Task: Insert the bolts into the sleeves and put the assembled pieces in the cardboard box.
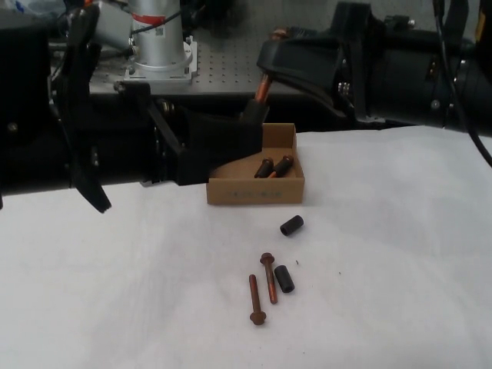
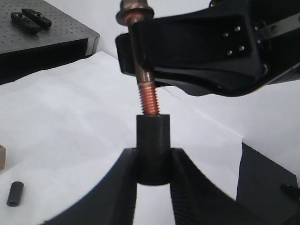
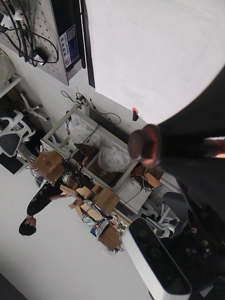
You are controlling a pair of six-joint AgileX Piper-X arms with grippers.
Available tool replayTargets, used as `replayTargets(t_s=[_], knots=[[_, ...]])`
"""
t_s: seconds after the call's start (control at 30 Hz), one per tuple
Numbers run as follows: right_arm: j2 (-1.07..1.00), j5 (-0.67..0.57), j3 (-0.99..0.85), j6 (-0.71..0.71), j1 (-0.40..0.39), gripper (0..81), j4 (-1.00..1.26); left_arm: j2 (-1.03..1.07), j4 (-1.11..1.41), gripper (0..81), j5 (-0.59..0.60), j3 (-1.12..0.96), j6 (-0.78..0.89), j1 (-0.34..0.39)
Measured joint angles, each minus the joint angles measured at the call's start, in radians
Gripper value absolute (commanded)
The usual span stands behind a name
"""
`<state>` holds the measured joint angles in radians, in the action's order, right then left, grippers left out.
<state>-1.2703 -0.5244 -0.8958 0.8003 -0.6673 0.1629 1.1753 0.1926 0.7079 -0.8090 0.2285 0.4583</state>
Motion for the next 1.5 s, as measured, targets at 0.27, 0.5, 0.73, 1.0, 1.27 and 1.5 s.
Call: replayTargets(t_s=[0.27,0.5,0.73,1.0,1.27,1.5], knots=[[0.002,0.008,0.000,-0.006,-0.006,2.8,-0.005,0.000,0.019,0.6,-0.012,0.000,0.014,0.000],[0.006,-0.044,0.000,-0.079,-0.011,2.8,-0.072,0.000,0.016,0.6,-0.013,0.000,0.015,0.000],[0.012,-0.075,0.000,-0.126,-0.008,2.8,-0.135,0.000,-0.002,0.6,0.003,0.003,0.015,0.000],[0.015,-0.085,0.000,-0.137,-0.008,30.7,-0.143,0.000,-0.003,0.6,0.002,0.010,0.015,0.000],[0.019,-0.085,0.000,-0.183,-0.008,26.9,-0.154,0.000,-0.003,0.6,-0.010,0.010,0.015,0.000],[0.019,-0.085,-0.017,-0.227,-0.008,26.9,-0.183,0.000,-0.003,0.6,-0.013,0.010,0.015,0.000]])
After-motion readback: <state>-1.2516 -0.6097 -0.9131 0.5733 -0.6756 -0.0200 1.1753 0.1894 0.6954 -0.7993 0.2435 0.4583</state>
